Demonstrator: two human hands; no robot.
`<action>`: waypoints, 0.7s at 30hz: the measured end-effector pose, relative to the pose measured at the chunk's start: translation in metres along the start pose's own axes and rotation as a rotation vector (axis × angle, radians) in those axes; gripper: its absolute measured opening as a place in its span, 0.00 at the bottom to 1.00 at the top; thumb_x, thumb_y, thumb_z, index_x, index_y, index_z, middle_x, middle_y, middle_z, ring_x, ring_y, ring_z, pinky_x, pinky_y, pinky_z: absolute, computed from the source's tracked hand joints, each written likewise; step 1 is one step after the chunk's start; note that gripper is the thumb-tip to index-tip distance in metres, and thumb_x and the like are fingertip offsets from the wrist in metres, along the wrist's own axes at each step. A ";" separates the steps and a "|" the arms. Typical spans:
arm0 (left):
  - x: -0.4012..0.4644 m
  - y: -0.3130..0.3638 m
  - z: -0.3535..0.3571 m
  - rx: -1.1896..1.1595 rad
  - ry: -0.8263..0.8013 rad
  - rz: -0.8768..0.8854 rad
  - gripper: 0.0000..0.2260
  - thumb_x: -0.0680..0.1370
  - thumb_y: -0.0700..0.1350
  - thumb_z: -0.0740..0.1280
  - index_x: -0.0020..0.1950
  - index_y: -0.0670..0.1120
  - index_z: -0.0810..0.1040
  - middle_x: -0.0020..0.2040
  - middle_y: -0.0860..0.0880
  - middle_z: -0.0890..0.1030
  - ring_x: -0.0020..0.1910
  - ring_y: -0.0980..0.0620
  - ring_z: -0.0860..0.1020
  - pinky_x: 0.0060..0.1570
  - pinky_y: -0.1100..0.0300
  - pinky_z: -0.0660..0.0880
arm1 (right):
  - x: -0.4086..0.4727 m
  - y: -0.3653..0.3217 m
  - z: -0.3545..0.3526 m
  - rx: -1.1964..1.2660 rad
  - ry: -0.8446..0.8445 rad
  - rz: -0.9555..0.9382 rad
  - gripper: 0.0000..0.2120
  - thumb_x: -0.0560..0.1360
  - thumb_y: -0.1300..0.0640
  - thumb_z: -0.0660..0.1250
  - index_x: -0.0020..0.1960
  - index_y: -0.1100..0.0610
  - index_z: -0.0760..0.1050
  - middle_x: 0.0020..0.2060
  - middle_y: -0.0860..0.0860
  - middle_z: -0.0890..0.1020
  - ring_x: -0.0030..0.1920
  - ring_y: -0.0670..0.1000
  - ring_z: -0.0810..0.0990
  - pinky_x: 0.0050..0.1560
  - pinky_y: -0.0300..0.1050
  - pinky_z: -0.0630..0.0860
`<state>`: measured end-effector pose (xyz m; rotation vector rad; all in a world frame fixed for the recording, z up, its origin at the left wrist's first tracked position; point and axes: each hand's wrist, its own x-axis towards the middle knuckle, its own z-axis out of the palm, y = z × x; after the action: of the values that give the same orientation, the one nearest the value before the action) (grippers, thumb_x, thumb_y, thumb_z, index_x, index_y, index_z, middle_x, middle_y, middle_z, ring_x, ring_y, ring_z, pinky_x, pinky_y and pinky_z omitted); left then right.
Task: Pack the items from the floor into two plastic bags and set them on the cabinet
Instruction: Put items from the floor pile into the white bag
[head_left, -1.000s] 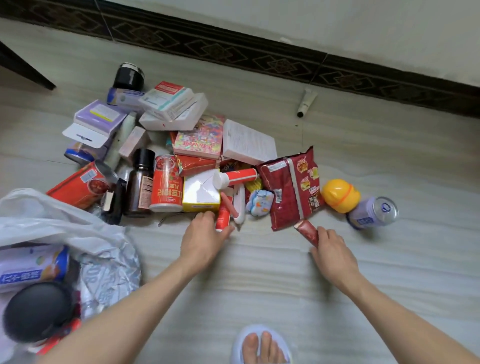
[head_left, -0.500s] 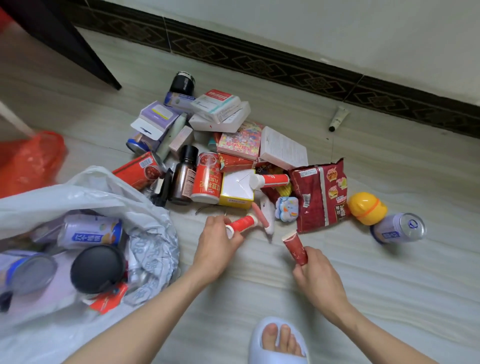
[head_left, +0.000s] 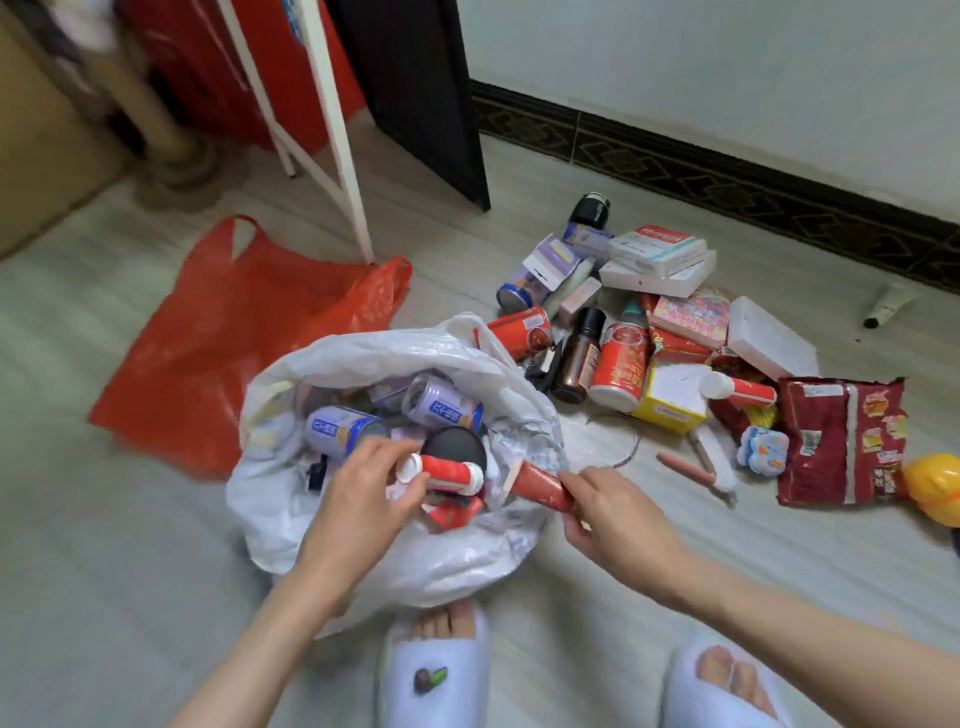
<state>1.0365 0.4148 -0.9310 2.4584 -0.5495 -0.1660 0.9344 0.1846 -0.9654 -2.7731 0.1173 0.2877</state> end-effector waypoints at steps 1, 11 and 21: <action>-0.003 -0.015 -0.011 0.024 0.003 -0.060 0.12 0.68 0.36 0.74 0.50 0.41 0.81 0.43 0.44 0.79 0.40 0.49 0.78 0.46 0.62 0.71 | 0.014 -0.014 0.000 -0.022 -0.024 -0.072 0.16 0.75 0.54 0.58 0.61 0.56 0.71 0.51 0.56 0.77 0.55 0.58 0.74 0.53 0.50 0.69; -0.019 -0.094 -0.034 0.311 -0.093 -0.367 0.10 0.73 0.53 0.67 0.50 0.51 0.80 0.47 0.45 0.82 0.48 0.43 0.78 0.43 0.54 0.73 | 0.065 -0.127 0.068 0.122 -0.311 -0.107 0.12 0.74 0.62 0.56 0.58 0.62 0.67 0.54 0.62 0.76 0.55 0.60 0.74 0.50 0.53 0.71; -0.026 -0.101 -0.023 0.423 -0.269 -0.406 0.15 0.73 0.55 0.66 0.57 0.51 0.78 0.52 0.47 0.81 0.54 0.46 0.76 0.48 0.56 0.70 | 0.054 -0.134 0.081 0.110 -0.447 -0.186 0.21 0.76 0.44 0.58 0.57 0.60 0.74 0.57 0.58 0.75 0.58 0.58 0.73 0.56 0.50 0.70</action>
<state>1.0531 0.5118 -0.9726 2.9630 -0.1970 -0.6059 0.9882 0.3354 -1.0064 -2.5175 -0.2269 0.8106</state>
